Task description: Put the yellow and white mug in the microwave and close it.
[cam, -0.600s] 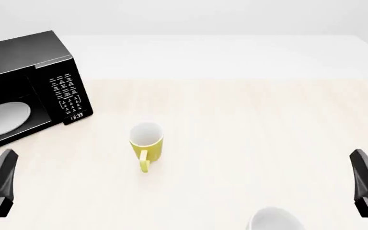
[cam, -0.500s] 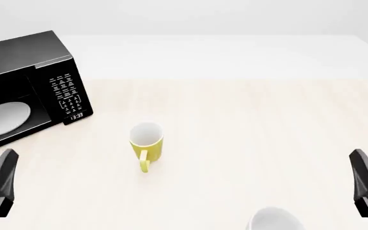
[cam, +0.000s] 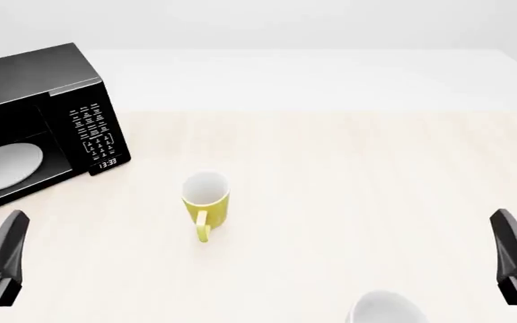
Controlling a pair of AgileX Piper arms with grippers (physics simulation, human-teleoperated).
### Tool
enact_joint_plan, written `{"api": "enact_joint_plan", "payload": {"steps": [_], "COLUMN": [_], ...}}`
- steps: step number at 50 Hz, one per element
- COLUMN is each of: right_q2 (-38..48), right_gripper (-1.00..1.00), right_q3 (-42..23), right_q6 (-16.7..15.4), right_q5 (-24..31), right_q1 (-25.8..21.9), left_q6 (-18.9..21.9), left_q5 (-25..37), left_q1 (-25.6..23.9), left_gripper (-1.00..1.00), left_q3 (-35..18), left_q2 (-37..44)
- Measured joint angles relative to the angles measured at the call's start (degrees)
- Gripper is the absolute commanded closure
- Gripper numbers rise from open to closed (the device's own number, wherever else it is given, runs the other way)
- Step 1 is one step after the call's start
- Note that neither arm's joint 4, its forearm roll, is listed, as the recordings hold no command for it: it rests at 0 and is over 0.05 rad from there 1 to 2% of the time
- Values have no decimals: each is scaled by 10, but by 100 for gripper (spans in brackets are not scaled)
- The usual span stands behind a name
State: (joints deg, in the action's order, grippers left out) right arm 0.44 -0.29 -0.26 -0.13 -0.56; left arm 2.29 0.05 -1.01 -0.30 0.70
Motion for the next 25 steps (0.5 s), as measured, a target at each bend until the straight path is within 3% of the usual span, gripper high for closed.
{"api": "enact_joint_plan", "payload": {"steps": [25], "right_q2": [0], "right_gripper": [-100], "right_q3": [0], "right_q6": [0], "right_q5": [0], "right_q1": [0], "left_q6": [28], "left_q5": [-4], "left_q1": [-70], "left_gripper": [-100], "left_q3": [-17], "left_q2": [61]}}
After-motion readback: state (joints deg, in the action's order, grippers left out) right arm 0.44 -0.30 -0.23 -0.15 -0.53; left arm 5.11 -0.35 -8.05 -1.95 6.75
